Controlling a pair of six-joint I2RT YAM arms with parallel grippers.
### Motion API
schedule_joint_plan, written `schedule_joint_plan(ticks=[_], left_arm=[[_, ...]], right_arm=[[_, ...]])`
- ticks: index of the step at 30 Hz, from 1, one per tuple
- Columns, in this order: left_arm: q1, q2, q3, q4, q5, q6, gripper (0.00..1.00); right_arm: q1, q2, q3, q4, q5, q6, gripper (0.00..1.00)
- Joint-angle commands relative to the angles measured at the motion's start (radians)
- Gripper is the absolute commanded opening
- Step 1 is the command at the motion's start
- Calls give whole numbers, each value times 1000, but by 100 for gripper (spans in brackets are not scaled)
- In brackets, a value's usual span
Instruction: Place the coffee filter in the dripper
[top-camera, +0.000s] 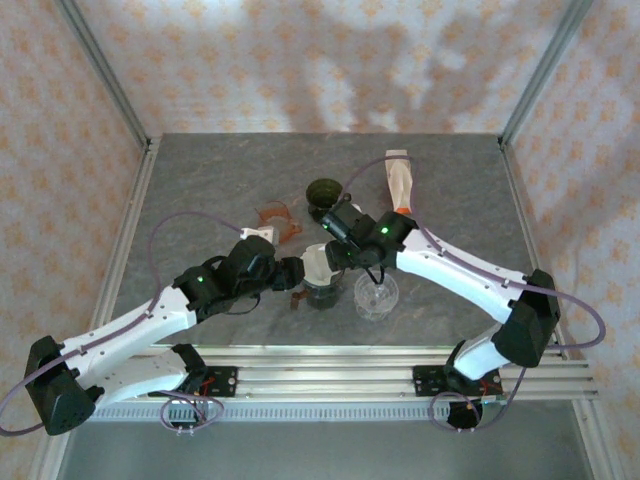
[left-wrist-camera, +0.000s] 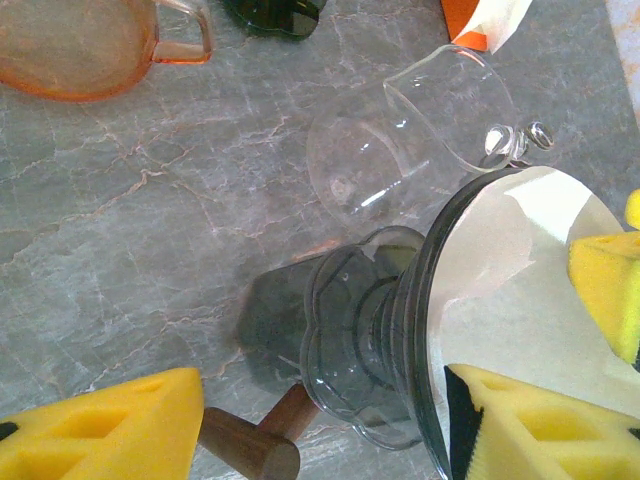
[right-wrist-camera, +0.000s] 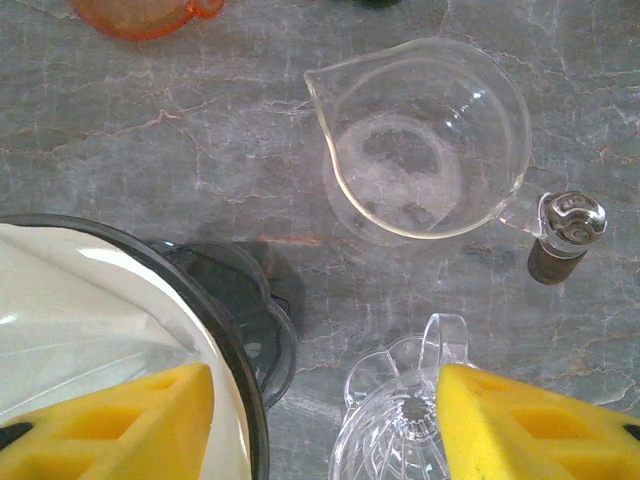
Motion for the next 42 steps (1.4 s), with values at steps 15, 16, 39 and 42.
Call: schedule_joint_plan(ticks=[15, 16, 39, 42], left_arm=[[5, 6, 20, -32, -16, 0, 65], [5, 7, 20, -33, -16, 0, 65], [14, 20, 22, -24, -4, 0, 66], [14, 20, 23, -19, -3, -1, 66]], right_arm=[[31, -66, -62, -12, -118, -6, 54], [31, -72, -64, -17, -116, -6, 53], [-9, 48, 118, -20, -97, -86, 65], [-11, 75, 127, -18, -104, -93, 64]])
